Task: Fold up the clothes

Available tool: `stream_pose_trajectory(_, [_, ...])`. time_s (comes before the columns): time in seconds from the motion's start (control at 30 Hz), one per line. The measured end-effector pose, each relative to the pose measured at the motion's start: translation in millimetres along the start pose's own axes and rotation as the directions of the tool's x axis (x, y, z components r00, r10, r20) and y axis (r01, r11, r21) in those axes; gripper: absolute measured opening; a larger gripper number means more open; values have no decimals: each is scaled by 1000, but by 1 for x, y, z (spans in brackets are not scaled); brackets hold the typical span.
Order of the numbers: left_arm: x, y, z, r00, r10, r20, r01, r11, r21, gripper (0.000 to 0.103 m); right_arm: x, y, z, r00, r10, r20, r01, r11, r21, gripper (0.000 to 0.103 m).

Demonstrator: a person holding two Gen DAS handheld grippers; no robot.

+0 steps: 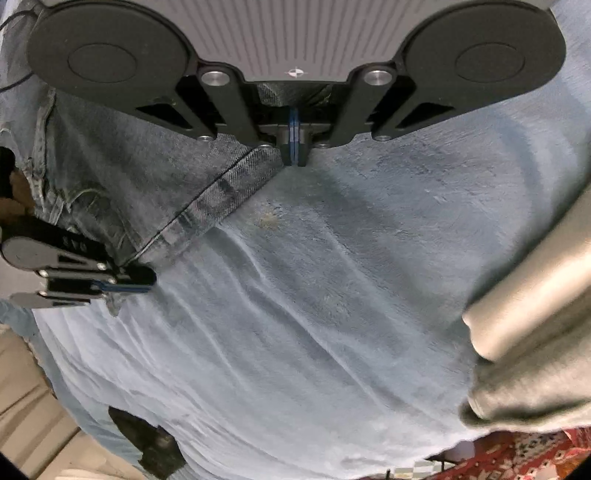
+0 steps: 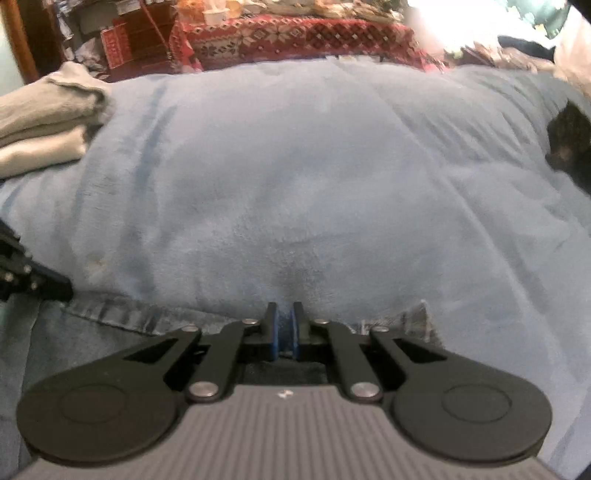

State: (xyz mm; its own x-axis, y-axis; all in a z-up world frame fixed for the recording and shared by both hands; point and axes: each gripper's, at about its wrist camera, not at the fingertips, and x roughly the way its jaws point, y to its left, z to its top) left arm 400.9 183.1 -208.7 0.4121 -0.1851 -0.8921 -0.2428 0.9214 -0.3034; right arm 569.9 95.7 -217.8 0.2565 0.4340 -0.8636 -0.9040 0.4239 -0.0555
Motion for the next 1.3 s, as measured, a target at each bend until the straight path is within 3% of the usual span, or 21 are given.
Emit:
stream_pose_trajectory(0.07, [-3,-3,-3,1000,-5,1,5,1000,23,6,-5,5,-3,1000,8,0,-8,1000,-29,10])
stream_pose_trajectory(0.27, [7,8,-13,1000,-4,-10,5,1000,28,3,9,-24,-8,999,-41,-22,42,999,30,8])
stream_pose_trajectory(0.3, [7,10,-13,1000,-10,-13,10,1000,22,3,9,-31,-10,998,-51,-24,52,998,42,0])
stream_pose_trajectory(0.4, [6,14,-11,999,-26,-23,26,1000,5,3,9,-56,-12,1000,16,-26,-14,997,81,0])
stream_pose_trajectory(0.5, [5,10,-11,999,-18,-26,18,1000,18,3,7,-53,-10,999,12,-33,-12,1000,-5,0])
stream_pose_trajectory(0.67, [2,10,-12,1000,-5,-25,6,1000,26,3,-5,-59,-9,999,24,-23,-24,999,-21,0])
stream_pose_trajectory(0.87, [-6,8,-16,1000,6,-17,-5,998,58,3,-19,-52,-13,999,-38,13,39,999,-22,2])
stream_pose_trajectory(1.07, [2,11,-21,1000,16,-12,-15,997,70,3,24,-69,-16,995,-81,-55,79,996,-44,0])
stream_pose_trajectory(1.17, [4,13,-22,1000,13,-11,-13,998,65,3,32,-83,-17,997,-58,-55,58,998,5,0])
stream_pose_trajectory(1.23, [3,13,-20,1000,10,-20,-9,998,55,3,29,-91,-16,984,-166,-72,166,986,-6,0])
stream_pose_trajectory(1.3, [-2,11,-17,999,13,-32,-11,999,47,3,12,-107,-15,988,-141,-57,145,986,87,2])
